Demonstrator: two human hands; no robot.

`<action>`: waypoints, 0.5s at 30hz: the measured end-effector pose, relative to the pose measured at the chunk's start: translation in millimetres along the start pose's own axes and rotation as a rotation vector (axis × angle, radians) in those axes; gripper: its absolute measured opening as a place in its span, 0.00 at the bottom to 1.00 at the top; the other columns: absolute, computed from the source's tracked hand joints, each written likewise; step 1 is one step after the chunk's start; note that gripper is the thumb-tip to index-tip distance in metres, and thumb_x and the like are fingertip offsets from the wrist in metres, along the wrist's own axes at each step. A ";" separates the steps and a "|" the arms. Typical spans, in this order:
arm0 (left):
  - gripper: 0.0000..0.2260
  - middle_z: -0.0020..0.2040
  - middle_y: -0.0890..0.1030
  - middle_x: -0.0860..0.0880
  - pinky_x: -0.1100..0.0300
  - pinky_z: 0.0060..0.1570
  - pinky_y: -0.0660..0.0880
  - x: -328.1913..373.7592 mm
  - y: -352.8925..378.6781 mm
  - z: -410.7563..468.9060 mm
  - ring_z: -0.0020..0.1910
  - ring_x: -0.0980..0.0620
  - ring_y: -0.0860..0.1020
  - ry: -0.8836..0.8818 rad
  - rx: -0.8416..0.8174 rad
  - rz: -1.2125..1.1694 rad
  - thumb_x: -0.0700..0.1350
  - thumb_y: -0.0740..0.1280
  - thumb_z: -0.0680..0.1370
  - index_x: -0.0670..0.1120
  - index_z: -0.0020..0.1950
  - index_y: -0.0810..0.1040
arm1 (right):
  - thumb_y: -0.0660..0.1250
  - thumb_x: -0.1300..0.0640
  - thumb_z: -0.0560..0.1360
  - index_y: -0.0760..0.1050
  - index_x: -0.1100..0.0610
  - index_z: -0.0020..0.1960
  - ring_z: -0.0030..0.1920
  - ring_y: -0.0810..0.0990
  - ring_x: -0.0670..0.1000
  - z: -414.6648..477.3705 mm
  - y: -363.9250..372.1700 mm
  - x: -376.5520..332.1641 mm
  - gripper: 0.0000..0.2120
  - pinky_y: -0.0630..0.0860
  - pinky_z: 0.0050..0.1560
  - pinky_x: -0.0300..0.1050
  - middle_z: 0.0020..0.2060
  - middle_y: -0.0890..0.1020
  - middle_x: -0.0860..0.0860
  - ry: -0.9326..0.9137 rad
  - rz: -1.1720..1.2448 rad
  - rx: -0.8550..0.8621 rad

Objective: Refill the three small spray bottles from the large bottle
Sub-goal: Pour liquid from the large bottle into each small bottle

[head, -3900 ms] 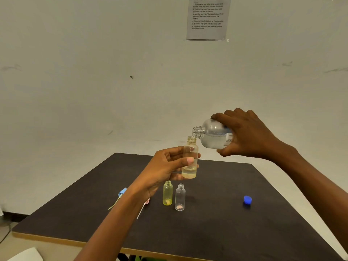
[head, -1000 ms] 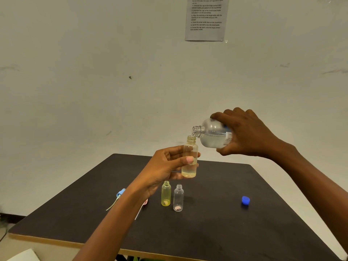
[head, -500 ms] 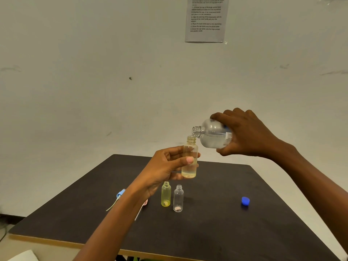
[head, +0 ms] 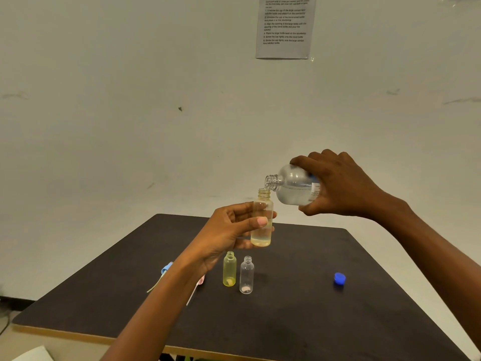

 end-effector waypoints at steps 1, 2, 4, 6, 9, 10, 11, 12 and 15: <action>0.14 0.54 0.84 0.49 0.55 0.46 0.81 0.0 -0.2 0.0 0.52 0.49 0.83 0.000 -0.001 -0.004 0.40 0.68 0.74 0.47 0.60 0.78 | 0.66 0.40 0.56 0.69 0.50 0.61 0.41 0.67 0.51 0.1 0.1 -0.2 0.35 0.60 0.42 0.45 0.41 0.71 0.46 0.001 0.000 0.001; 0.14 0.54 0.84 0.49 0.56 0.45 0.81 0.1 -0.1 0.0 0.52 0.49 0.83 -0.001 -0.002 -0.007 0.40 0.68 0.74 0.47 0.60 0.78 | 0.66 0.40 0.56 0.69 0.50 0.61 0.41 0.67 0.50 0.2 0.1 -0.2 0.35 0.59 0.42 0.45 0.41 0.70 0.45 0.002 -0.001 0.001; 0.14 0.54 0.84 0.49 0.56 0.45 0.81 0.0 -0.4 0.0 0.52 0.49 0.83 -0.002 -0.002 -0.011 0.40 0.68 0.74 0.47 0.60 0.77 | 0.66 0.40 0.56 0.69 0.50 0.61 0.41 0.67 0.50 0.4 0.6 0.0 0.35 0.59 0.42 0.45 0.41 0.70 0.45 0.003 -0.003 0.000; 0.14 0.54 0.84 0.49 0.56 0.45 0.81 -0.1 -0.5 0.1 0.52 0.49 0.83 -0.003 -0.001 -0.015 0.40 0.68 0.74 0.47 0.60 0.77 | 0.66 0.40 0.56 0.69 0.50 0.61 0.41 0.67 0.50 0.7 0.9 0.2 0.35 0.60 0.43 0.45 0.41 0.70 0.45 0.004 -0.007 -0.001; 0.14 0.54 0.84 0.49 0.55 0.46 0.81 -0.2 -0.3 0.4 0.52 0.49 0.83 -0.002 -0.003 -0.013 0.40 0.68 0.74 0.47 0.60 0.77 | 0.66 0.40 0.56 0.69 0.50 0.62 0.41 0.67 0.50 0.9 1.4 0.6 0.36 0.60 0.43 0.45 0.42 0.72 0.46 0.002 -0.002 -0.003; 0.14 0.54 0.84 0.49 0.55 0.46 0.81 -0.2 -0.4 0.3 0.52 0.49 0.83 -0.002 -0.003 -0.012 0.40 0.68 0.74 0.47 0.60 0.77 | 0.66 0.40 0.56 0.69 0.50 0.62 0.42 0.67 0.50 0.8 1.5 0.5 0.36 0.61 0.43 0.45 0.42 0.72 0.47 0.002 -0.001 -0.004; 0.14 0.54 0.84 0.49 0.55 0.46 0.81 -0.4 -0.5 0.3 0.52 0.49 0.83 -0.001 -0.003 -0.012 0.40 0.68 0.74 0.47 0.60 0.77 | 0.66 0.40 0.56 0.69 0.50 0.62 0.42 0.68 0.50 0.7 1.5 0.5 0.36 0.61 0.43 0.45 0.42 0.73 0.47 0.002 -0.001 -0.005; 0.14 0.54 0.84 0.49 0.56 0.45 0.81 -0.4 -0.4 0.3 0.52 0.49 0.83 -0.002 -0.003 -0.012 0.40 0.67 0.75 0.47 0.60 0.77 | 0.66 0.40 0.56 0.69 0.50 0.62 0.41 0.67 0.50 0.5 1.5 0.5 0.35 0.61 0.43 0.45 0.42 0.73 0.47 0.003 -0.001 -0.006; 0.15 0.54 0.84 0.49 0.56 0.45 0.81 -1.1 -0.5 0.2 0.52 0.49 0.83 -0.003 -0.003 -0.010 0.40 0.67 0.75 0.47 0.61 0.77 | 0.66 0.40 0.56 0.69 0.50 0.61 0.41 0.67 0.50 0.2 1.5 0.7 0.35 0.59 0.42 0.45 0.43 0.75 0.48 0.006 -0.001 -0.006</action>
Point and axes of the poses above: each hand's wrist, its own z-axis towards the middle knuckle, its own y-axis out of the palm, x = y × z, the point moved 4 cm from there along z, towards the middle knuckle
